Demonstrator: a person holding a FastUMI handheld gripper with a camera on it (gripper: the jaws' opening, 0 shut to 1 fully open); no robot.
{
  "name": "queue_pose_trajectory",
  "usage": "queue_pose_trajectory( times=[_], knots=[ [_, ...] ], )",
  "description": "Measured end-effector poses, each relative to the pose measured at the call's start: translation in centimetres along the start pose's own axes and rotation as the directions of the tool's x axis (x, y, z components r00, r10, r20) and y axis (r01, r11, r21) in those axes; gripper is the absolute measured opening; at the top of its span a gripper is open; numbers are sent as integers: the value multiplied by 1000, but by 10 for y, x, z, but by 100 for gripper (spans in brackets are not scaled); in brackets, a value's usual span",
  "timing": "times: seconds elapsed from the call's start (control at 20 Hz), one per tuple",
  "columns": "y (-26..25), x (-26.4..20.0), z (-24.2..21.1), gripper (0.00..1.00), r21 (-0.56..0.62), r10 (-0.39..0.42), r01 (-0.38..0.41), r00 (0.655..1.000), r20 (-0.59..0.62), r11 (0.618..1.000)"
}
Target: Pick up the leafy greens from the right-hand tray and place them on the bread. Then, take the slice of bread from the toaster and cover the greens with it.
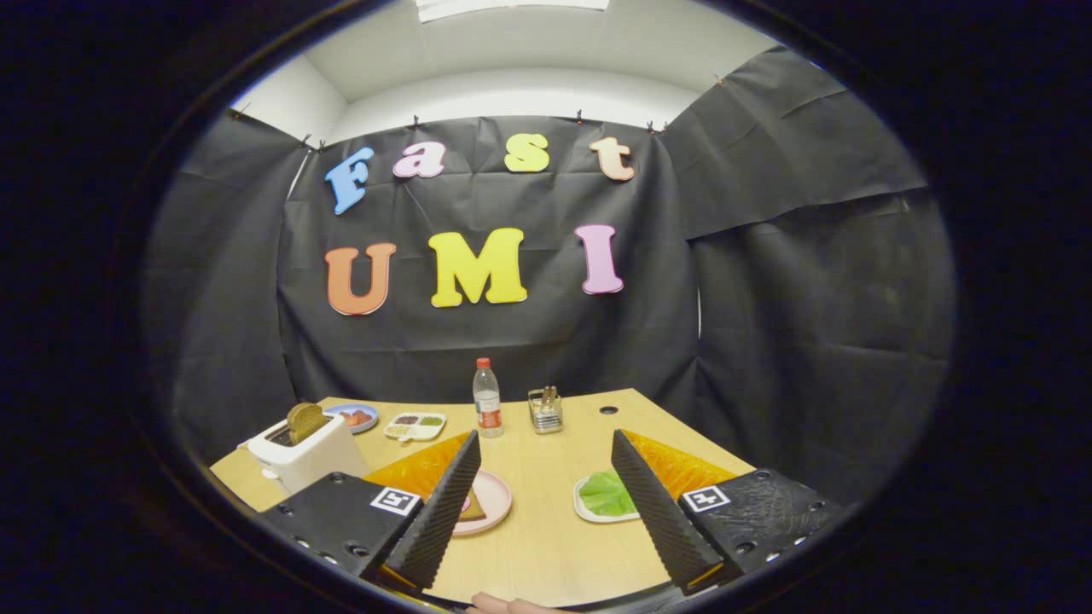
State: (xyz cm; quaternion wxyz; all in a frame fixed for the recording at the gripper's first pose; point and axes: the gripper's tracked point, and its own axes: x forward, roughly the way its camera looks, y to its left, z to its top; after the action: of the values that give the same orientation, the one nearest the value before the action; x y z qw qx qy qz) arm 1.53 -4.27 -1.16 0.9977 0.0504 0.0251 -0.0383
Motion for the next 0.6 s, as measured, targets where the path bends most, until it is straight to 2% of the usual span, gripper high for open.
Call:
queue_pose_trajectory(
  times=[0.2,0.3,0.5,0.6],
  knots=[
    [-8,11,-7,95,-3,-10,10,1000,-9,1000],
    [-22,23,-18,95,-18,-49,49,999,-13,999],
    [-47,59,-54,96,-63,-79,76,995,-54,995],
    [-75,82,-73,96,-58,-125,121,988,-87,991]
  ],
)
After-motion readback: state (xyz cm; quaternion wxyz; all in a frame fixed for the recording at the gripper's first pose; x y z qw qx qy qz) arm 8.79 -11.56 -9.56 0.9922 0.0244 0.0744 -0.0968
